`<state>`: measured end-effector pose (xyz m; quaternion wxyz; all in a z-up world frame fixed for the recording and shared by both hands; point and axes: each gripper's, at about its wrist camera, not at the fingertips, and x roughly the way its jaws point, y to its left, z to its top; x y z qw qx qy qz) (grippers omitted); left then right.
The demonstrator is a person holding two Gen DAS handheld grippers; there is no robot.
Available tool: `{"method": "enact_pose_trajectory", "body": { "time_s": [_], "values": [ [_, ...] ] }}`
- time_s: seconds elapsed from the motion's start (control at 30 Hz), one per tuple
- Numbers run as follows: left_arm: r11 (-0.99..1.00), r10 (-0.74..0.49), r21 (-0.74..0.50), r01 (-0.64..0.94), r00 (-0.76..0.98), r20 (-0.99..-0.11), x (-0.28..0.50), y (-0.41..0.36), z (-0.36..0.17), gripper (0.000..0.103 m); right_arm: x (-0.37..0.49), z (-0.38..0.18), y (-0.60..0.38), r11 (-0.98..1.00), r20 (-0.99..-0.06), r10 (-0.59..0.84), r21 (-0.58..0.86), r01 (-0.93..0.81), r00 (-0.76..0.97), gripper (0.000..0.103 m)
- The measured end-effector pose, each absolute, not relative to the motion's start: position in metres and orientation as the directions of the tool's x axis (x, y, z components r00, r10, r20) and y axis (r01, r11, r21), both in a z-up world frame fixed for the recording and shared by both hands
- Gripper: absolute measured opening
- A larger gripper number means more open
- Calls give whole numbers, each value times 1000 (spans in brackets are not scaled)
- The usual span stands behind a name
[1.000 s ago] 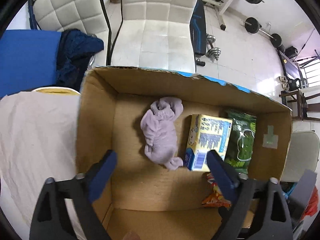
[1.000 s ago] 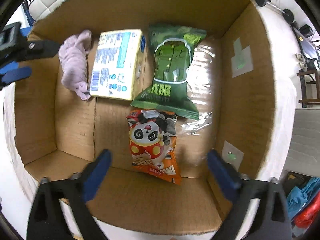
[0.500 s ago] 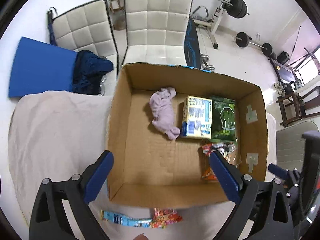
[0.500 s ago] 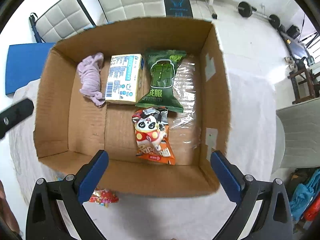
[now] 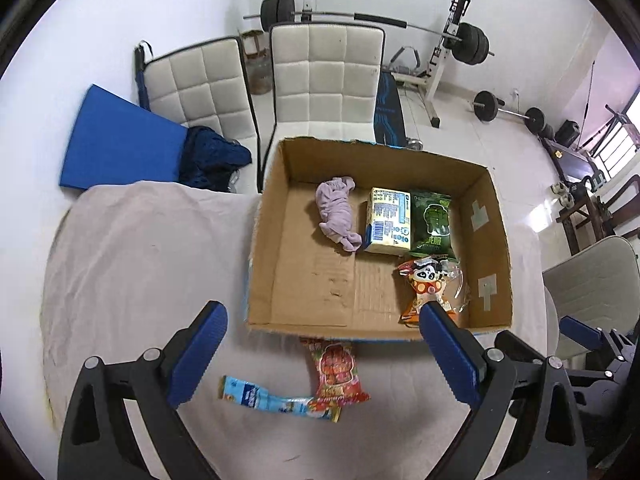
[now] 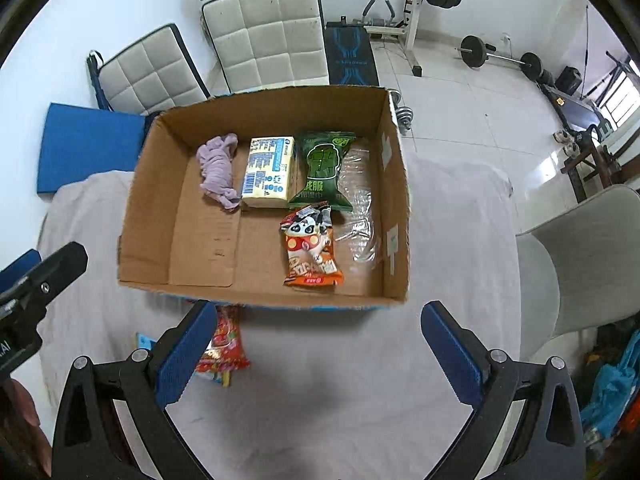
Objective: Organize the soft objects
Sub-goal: 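Move both tools back toward the blue stick pack and red bag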
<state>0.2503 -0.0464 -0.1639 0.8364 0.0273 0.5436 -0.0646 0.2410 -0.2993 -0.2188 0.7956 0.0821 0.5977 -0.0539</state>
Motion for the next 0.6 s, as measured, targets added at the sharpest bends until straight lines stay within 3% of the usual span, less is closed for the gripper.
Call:
{"method": "enact_pose_trajectory", "body": {
  "time_s": [0.33, 0.53, 0.6],
  "values": [
    [993, -80, -31, 117, 434, -897, 220, -37, -138, 98, 206, -184, -295, 977, -941, 66, 129, 172, 331, 103],
    [999, 17, 29, 26, 391, -920, 215, -2, -159, 98, 209, -231, -270, 975, -962, 149, 182, 129, 230, 103],
    [999, 9, -4, -41, 322, -947, 209, 22, -185, 98, 210, -262, -256, 966, -964, 202, 225, 126, 173, 103]
  ]
}}
